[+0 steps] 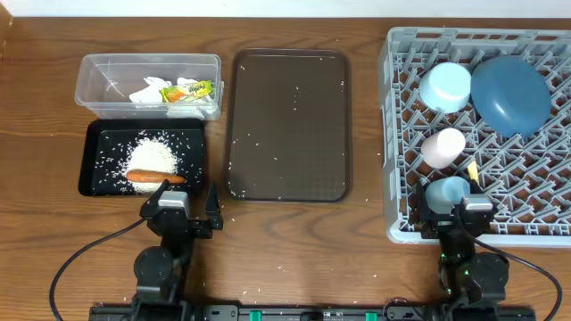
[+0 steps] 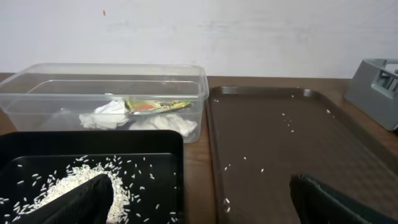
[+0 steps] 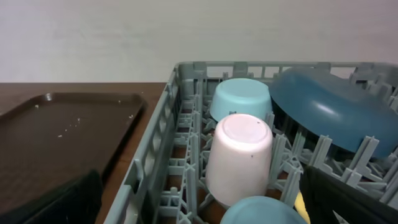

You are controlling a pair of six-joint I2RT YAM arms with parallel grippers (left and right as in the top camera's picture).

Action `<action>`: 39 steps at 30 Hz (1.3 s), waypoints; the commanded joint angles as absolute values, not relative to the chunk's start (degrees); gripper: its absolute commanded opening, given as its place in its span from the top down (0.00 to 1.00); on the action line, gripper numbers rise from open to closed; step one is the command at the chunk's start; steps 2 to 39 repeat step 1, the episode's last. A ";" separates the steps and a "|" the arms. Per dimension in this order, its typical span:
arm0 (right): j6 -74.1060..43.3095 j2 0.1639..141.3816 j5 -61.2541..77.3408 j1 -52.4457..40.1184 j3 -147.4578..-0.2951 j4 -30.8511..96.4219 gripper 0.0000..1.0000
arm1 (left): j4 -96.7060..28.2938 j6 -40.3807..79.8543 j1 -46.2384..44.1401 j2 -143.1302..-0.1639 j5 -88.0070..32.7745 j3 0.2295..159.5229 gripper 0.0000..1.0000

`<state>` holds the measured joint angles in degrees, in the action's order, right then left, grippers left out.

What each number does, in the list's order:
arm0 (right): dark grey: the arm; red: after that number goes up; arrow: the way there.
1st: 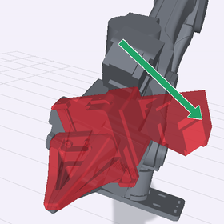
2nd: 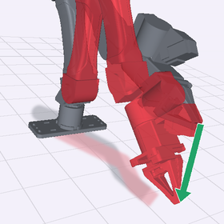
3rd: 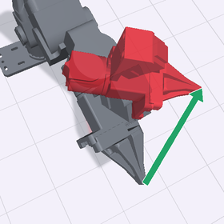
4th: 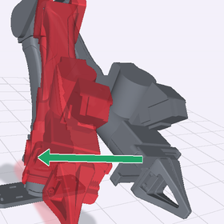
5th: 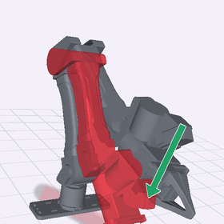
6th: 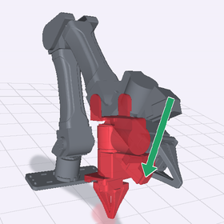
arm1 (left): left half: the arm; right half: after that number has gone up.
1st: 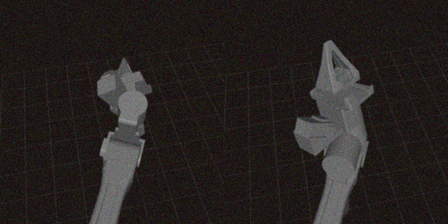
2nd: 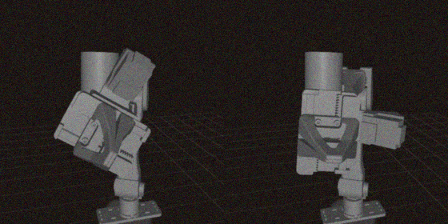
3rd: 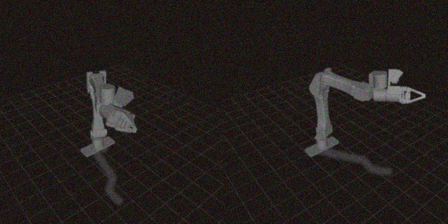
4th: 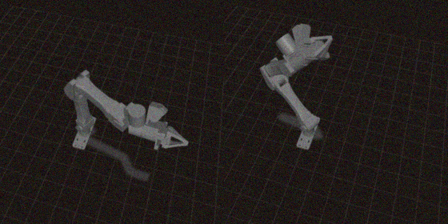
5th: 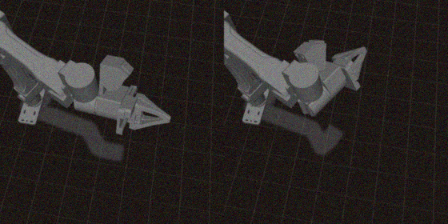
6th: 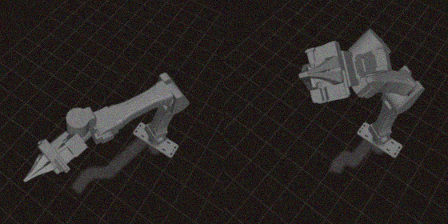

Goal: Sort waste into correct bins and load items into the dishwasher rack

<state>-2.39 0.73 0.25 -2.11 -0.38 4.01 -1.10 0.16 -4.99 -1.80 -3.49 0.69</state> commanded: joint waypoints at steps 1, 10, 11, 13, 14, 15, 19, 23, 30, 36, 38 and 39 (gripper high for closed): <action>-2.96 0.60 0.47 -2.48 -0.32 4.25 0.01 | -3.79 0.23 -5.06 -1.34 -3.60 0.23 0.07; -2.96 0.60 0.47 -2.48 -0.32 4.25 0.01 | -3.79 0.23 -5.06 -1.34 -3.60 0.23 0.07; -2.96 0.60 0.47 -2.48 -0.32 4.25 0.01 | -3.79 0.23 -5.06 -1.34 -3.60 0.23 0.07; -2.96 0.60 0.47 -2.48 -0.32 4.25 0.01 | -3.79 0.23 -5.06 -1.34 -3.60 0.23 0.07; -2.96 0.60 0.47 -2.48 -0.32 4.25 0.01 | -3.79 0.23 -5.06 -1.34 -3.60 0.23 0.07; -2.96 0.60 0.47 -2.48 -0.32 4.25 0.01 | -3.79 0.23 -5.06 -1.34 -3.60 0.23 0.07; -2.96 0.60 0.47 -2.48 -0.32 4.25 0.01 | -3.79 0.23 -5.06 -1.34 -3.60 0.23 0.07; -2.96 0.60 0.47 -2.48 -0.32 4.25 0.01 | -3.79 0.23 -5.06 -1.34 -3.60 0.23 0.07; -2.96 0.60 0.47 -2.48 -0.32 4.25 0.01 | -3.79 0.23 -5.06 -1.34 -3.60 0.23 0.07; -2.96 0.60 0.47 -2.48 -0.32 4.25 0.01 | -3.79 0.23 -5.06 -1.34 -3.60 0.23 0.07; -2.96 0.60 0.47 -2.48 -0.32 4.25 0.01 | -3.79 0.23 -5.06 -1.34 -3.60 0.23 0.07; -2.96 0.60 0.47 -2.48 -0.32 4.25 0.01 | -3.79 0.23 -5.06 -1.34 -3.60 0.23 0.07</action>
